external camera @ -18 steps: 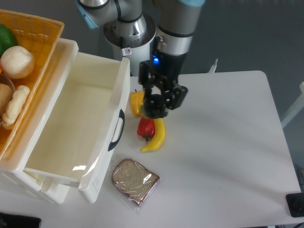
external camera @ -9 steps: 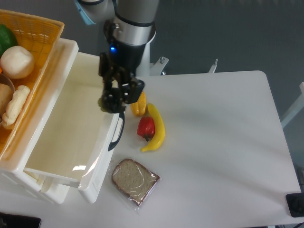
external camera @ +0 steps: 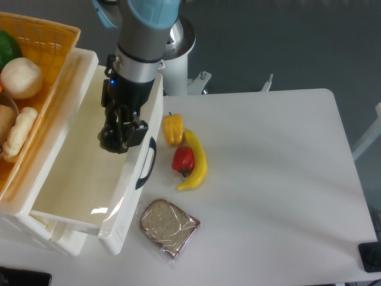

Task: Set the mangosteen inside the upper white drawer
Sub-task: 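Carry the mangosteen over the open white drawer and lower it inside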

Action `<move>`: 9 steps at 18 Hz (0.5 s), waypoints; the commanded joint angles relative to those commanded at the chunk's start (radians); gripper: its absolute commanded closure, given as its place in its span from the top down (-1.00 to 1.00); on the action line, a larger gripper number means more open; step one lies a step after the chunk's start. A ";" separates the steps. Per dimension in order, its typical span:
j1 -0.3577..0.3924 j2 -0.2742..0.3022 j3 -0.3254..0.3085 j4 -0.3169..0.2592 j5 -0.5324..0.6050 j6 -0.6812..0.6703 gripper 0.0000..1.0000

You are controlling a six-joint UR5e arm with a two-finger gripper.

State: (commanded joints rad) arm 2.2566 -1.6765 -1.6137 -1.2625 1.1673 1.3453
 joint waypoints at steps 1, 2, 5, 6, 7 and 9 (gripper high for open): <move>-0.008 -0.002 -0.006 0.000 0.000 0.000 -0.53; -0.015 -0.003 -0.009 0.000 0.000 0.000 -0.45; -0.034 -0.008 -0.009 0.000 0.005 -0.002 -0.17; -0.035 -0.014 -0.011 0.002 0.005 -0.002 -0.09; -0.037 -0.020 -0.011 0.002 0.006 -0.002 0.00; -0.037 -0.023 -0.011 0.002 0.008 -0.002 0.24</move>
State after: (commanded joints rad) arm 2.2197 -1.6996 -1.6245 -1.2609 1.1750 1.3438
